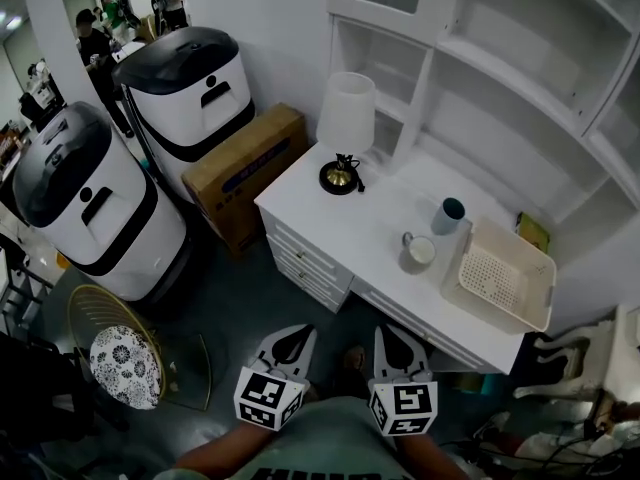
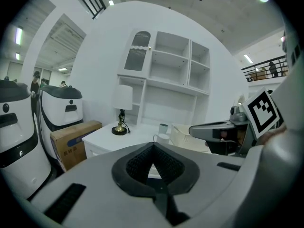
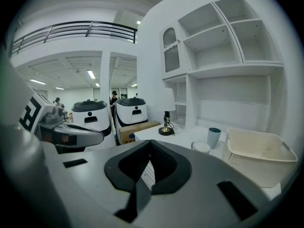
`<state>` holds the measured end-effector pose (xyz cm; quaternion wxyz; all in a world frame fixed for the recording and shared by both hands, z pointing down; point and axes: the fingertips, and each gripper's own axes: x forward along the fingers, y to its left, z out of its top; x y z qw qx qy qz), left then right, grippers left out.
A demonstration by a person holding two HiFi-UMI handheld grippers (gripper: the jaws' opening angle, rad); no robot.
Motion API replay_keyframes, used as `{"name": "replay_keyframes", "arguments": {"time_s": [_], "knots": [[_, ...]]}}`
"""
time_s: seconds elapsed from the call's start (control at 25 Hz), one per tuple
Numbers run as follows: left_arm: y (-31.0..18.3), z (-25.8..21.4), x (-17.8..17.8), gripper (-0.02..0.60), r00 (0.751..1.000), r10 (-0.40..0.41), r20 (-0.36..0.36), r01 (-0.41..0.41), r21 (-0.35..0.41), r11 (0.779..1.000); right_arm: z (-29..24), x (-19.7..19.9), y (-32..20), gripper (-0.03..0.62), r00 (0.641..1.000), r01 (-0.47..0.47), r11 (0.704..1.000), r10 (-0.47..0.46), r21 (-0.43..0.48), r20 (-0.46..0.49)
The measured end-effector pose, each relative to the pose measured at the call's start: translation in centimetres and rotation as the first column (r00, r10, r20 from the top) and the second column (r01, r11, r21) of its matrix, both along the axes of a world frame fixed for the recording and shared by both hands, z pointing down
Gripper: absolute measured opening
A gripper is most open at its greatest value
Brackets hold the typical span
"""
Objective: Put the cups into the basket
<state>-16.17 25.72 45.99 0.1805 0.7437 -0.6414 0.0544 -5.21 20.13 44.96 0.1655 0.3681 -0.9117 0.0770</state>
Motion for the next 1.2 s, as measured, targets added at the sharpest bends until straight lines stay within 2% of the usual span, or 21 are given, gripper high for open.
{"name": "replay_keyframes", "arguments": {"time_s": [0.88, 1.2], "knots": [[-11.8, -0.3, -0.7, 0.006, 1.0, -0.002, 0.017, 0.003, -0.028, 1.0, 0.5, -0.5, -12.0, 0.014, 1.0, -0.005, 0.999, 0.005, -0.032, -0.005], [-15.9, -0.2, -0.3, 0.006, 0.999, -0.022, 0.045, 0.024, -0.042, 0.999, 1.3, -0.4, -16.1, 0.014, 1.0, 0.027, 0.998, -0.027, -0.054, 0.009]]}}
